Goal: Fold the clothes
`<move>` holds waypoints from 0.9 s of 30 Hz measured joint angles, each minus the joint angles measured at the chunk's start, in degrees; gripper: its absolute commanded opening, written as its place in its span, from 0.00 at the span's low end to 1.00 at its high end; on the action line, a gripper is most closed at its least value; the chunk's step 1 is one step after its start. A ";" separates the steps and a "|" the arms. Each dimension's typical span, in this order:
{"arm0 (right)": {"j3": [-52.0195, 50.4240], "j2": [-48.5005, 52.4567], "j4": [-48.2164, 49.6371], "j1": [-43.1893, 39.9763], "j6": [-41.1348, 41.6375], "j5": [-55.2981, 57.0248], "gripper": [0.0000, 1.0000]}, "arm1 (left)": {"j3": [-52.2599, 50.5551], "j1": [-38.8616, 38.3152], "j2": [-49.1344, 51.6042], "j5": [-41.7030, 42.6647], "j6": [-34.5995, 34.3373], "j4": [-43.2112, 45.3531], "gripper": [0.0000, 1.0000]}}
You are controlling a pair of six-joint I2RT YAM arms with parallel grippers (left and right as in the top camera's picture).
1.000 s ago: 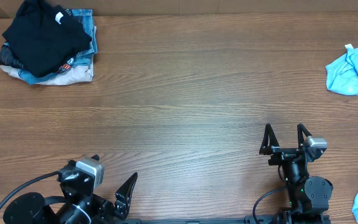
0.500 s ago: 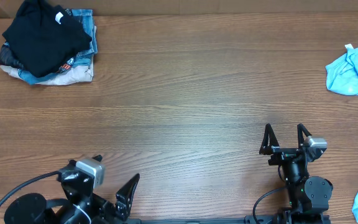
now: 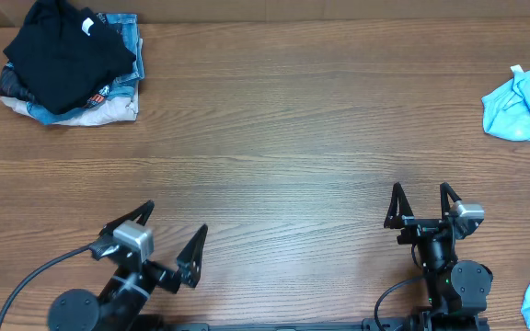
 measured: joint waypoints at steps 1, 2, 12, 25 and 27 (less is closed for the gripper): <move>0.00 0.00 -0.02 0.00 0.00 0.00 1.00 | -2.10 -0.02 -0.61 -0.26 -0.42 2.25 1.00; 0.00 0.00 0.00 0.02 -0.02 0.00 1.00 | -4.52 0.00 -1.25 -0.66 -1.07 4.90 1.00; -0.02 0.00 -0.02 0.00 0.00 -0.02 1.00 | -19.93 -2.97 -6.01 -8.44 -8.63 18.10 1.00; -0.02 0.00 -0.02 0.00 0.02 -0.02 1.00 | -28.09 -3.02 -6.51 -13.20 -9.75 26.18 1.00; -0.02 0.00 0.00 0.02 0.00 0.00 1.00 | -28.76 -3.02 -6.51 -13.57 -9.75 27.32 1.00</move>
